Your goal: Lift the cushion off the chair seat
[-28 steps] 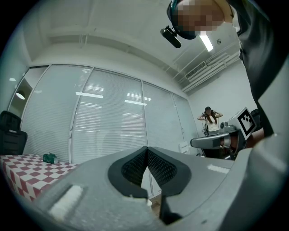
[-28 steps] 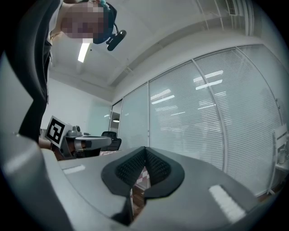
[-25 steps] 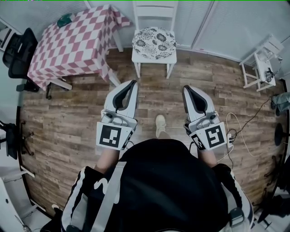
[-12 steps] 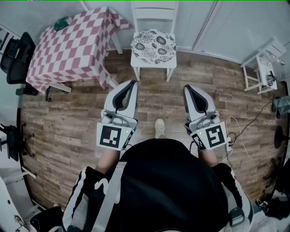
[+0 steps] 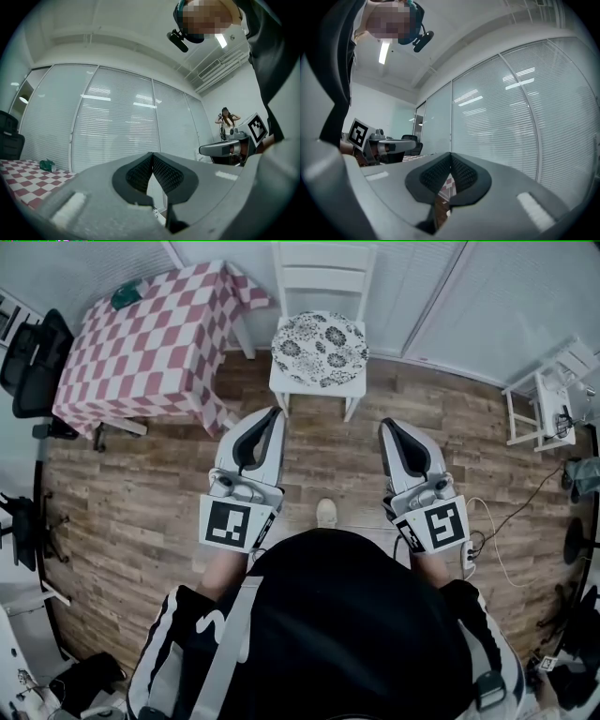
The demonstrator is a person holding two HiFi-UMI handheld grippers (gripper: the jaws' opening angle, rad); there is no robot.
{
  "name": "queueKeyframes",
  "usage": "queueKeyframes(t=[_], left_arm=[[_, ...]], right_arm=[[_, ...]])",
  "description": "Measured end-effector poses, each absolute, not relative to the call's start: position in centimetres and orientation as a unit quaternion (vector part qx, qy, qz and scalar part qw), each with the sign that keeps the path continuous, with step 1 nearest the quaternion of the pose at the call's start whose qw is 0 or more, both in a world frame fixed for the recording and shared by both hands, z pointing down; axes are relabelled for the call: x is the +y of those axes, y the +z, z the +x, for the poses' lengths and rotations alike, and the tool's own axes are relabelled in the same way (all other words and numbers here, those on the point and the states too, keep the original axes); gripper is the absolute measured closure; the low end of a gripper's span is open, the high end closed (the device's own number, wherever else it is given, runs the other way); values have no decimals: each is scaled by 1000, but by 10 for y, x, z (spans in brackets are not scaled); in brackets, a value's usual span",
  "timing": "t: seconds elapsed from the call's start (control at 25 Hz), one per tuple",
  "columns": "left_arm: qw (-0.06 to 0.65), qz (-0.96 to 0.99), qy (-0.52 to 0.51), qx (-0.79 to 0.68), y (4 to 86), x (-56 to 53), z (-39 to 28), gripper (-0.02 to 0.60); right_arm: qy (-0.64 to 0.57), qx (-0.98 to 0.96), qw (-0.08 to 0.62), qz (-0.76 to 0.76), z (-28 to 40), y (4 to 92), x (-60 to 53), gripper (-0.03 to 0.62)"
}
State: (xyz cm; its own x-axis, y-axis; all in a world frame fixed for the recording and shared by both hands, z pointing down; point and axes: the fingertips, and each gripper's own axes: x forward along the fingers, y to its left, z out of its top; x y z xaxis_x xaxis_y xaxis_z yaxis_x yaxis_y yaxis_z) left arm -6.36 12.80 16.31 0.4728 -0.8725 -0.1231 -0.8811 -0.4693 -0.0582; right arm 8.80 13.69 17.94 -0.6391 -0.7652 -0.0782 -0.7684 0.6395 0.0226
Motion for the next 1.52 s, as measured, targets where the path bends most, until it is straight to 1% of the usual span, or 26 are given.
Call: queueKeyframes(t=[0.4, 0.64, 0.88, 1.12, 1.52], left_arm=[[52, -854, 41, 516, 166, 95, -51, 578], [56, -856, 33, 512, 167, 85, -56, 578], [53, -858, 33, 511, 168, 80, -59, 578], [50, -856, 38, 513, 166, 76, -56, 577], [48, -848, 52, 525, 170, 80, -54, 578]], right_arm=[[27, 909, 34, -414, 97, 175, 101, 592], [21, 906, 44, -420, 89, 172, 92, 592], [31, 904, 37, -426, 93, 178, 89, 592], [20, 903, 49, -427, 95, 171, 84, 592], [28, 908, 35, -417, 108, 185, 82, 592]])
